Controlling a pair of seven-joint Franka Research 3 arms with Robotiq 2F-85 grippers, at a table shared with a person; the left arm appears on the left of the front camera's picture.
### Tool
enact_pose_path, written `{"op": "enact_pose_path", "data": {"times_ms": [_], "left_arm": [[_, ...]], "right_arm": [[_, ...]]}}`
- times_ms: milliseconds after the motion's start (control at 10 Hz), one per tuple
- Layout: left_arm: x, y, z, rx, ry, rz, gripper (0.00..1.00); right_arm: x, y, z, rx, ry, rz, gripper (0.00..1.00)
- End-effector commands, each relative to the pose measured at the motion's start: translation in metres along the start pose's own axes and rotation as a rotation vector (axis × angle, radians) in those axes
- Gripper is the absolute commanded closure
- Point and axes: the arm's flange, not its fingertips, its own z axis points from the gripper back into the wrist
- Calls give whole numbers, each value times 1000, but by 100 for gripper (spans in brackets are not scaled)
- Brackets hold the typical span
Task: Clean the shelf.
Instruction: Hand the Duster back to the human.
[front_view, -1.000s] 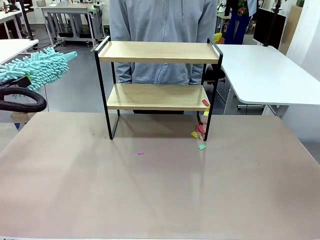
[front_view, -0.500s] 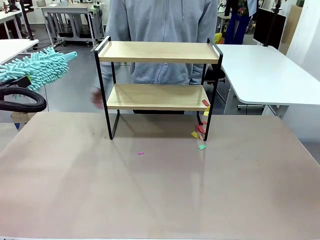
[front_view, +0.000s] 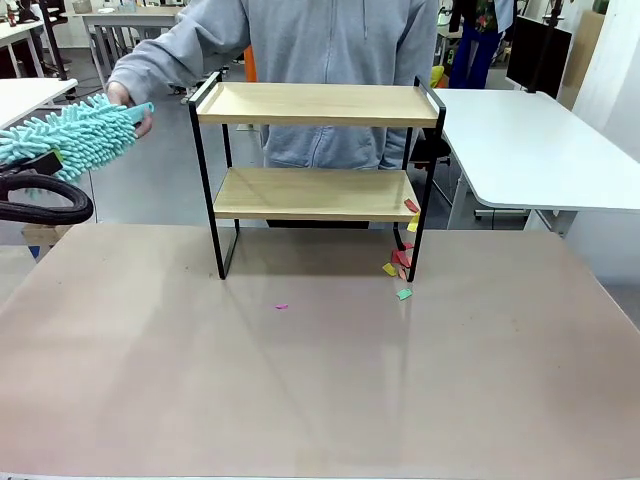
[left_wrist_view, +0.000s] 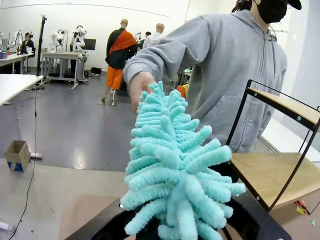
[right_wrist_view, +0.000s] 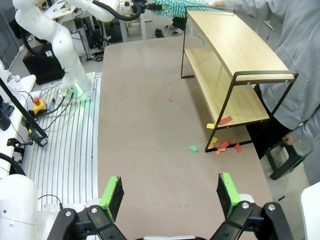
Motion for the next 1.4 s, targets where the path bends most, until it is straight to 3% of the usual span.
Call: {"op": "enact_pose_path", "data": {"times_ms": [0, 400, 500, 600, 700, 800, 900, 1300], "left_arm": [[2, 1, 0, -2, -8, -17, 82], [2, 1, 0, -2, -8, -17, 82], [0, 0, 0, -1, 0, 0, 25], [10, -6, 5, 13, -14, 7, 25], [19, -10, 9, 21, -2, 29, 0], [28, -14, 14, 34, -2, 53, 20], [44, -16, 22, 42, -11, 98, 0], [136, -18, 72, 26, -122, 278, 0]], "right_arm": [[2, 1, 2, 0, 0, 4, 0], [2, 1, 2, 0, 0, 4, 0], [2, 1, 2, 0, 0, 4, 0], [2, 1, 2, 0, 0, 4, 0], [2, 1, 2, 0, 0, 4, 0], [2, 1, 2, 0, 0, 4, 0], [2, 1, 2, 0, 0, 4, 0], [2, 1, 2, 0, 0, 4, 0]]}}
